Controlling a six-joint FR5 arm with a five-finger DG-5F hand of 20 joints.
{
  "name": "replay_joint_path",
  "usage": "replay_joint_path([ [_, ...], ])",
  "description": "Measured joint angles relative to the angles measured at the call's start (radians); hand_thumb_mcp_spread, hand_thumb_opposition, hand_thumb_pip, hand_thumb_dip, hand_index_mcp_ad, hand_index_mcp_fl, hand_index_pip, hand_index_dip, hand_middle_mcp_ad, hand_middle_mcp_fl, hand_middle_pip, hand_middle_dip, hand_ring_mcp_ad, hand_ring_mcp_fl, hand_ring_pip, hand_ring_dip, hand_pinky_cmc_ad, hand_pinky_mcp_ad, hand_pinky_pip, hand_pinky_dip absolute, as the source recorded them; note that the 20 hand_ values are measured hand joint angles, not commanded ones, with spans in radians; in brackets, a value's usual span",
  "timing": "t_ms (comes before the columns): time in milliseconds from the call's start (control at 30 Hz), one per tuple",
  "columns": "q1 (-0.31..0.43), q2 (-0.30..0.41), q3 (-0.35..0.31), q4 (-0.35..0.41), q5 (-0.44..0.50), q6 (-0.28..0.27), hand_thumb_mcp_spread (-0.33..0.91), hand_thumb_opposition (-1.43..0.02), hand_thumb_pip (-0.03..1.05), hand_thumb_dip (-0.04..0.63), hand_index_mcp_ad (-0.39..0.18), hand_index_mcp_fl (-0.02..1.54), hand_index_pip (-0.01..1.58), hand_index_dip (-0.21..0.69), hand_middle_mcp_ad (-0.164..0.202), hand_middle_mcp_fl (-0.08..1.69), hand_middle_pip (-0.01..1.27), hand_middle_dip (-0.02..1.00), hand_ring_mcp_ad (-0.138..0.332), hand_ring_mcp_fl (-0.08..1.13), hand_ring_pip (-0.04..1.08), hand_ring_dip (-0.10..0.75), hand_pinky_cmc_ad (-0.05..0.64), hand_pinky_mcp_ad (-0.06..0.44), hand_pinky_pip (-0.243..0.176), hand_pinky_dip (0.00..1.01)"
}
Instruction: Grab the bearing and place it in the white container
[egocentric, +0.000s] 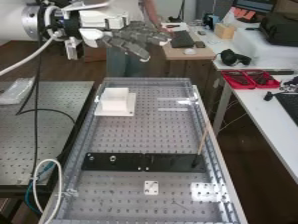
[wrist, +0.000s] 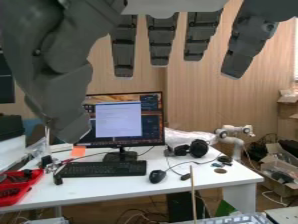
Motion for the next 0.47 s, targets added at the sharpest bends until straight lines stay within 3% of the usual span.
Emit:
replay_joint_path([
  [467,-0.029,0.003,0.018,-0.034,-0.061,-0.005,0.25,-0.80,0.65,0.284,-0.120,0.03,0.34,0.106,0.052,0.00,0.12,0.17,0.131,0.00,0.08,0.079,0.393,0.312,-0.101,0.34],
])
